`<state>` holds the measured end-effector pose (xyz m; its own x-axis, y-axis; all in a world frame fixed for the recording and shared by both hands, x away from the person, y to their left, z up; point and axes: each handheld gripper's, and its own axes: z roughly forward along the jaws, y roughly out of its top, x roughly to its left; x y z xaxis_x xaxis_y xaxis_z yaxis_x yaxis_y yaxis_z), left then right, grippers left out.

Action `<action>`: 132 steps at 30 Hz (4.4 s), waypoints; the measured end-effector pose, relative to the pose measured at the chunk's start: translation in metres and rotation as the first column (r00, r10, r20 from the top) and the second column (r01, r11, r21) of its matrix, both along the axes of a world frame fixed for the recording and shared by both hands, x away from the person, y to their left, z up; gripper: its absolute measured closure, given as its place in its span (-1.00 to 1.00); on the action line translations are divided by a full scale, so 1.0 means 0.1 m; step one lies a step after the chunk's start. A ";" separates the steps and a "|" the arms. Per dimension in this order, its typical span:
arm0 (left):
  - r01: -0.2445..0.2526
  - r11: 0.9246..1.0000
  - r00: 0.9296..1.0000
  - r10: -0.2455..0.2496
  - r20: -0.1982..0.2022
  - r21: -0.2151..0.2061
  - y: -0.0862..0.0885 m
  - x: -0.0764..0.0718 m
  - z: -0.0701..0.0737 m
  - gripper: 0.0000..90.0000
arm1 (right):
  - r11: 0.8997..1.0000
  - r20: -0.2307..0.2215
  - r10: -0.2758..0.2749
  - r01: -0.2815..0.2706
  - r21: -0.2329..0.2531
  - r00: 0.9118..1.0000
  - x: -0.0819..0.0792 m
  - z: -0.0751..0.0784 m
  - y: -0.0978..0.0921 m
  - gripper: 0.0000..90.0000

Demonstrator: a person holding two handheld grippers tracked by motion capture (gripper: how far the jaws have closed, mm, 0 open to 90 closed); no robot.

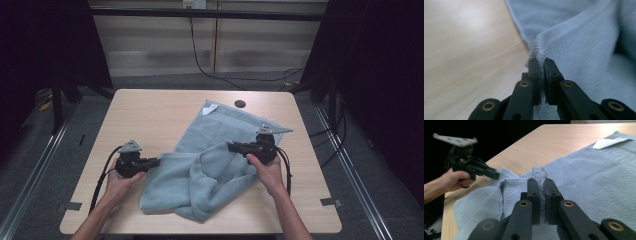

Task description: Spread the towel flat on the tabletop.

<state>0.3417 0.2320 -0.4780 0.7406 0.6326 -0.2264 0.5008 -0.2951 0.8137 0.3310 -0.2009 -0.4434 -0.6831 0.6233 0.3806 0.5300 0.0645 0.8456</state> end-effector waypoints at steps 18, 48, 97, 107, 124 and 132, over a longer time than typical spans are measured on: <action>0.127 0.949 0.951 -0.033 0.308 -0.289 -0.03 -0.41 1.38 0.91 | 0.996 0.269 -0.067 0.050 0.069 0.961 -0.36 1.25 -0.47 0.90; 0.186 0.965 0.983 -0.184 0.025 -0.186 0.32 -0.96 0.23 0.12 | 0.992 -0.021 0.103 -0.104 -0.065 0.994 -1.56 -0.01 -0.48 0.13; 0.242 0.968 0.963 -0.231 -0.142 0.063 -0.35 -0.63 -0.08 0.30 | 0.965 -0.170 0.068 -0.107 -0.239 0.983 -1.14 -0.42 -0.25 0.31; 0.064 0.987 0.997 -0.057 -0.052 0.146 -0.67 0.12 -0.27 0.38 | 0.962 -0.135 -0.034 -0.004 -0.271 0.990 -0.48 -0.50 -0.17 0.23; -0.115 0.986 0.992 0.121 -0.042 0.118 -0.12 0.33 -0.31 0.62 | 0.943 -0.141 -0.060 0.010 -0.333 0.988 0.38 -0.59 0.34 0.07; 0.005 0.998 0.995 0.001 -0.096 0.061 -0.11 0.08 -0.19 0.41 | 0.952 -0.089 0.060 -0.083 -0.295 0.994 -0.33 -0.26 0.26 0.14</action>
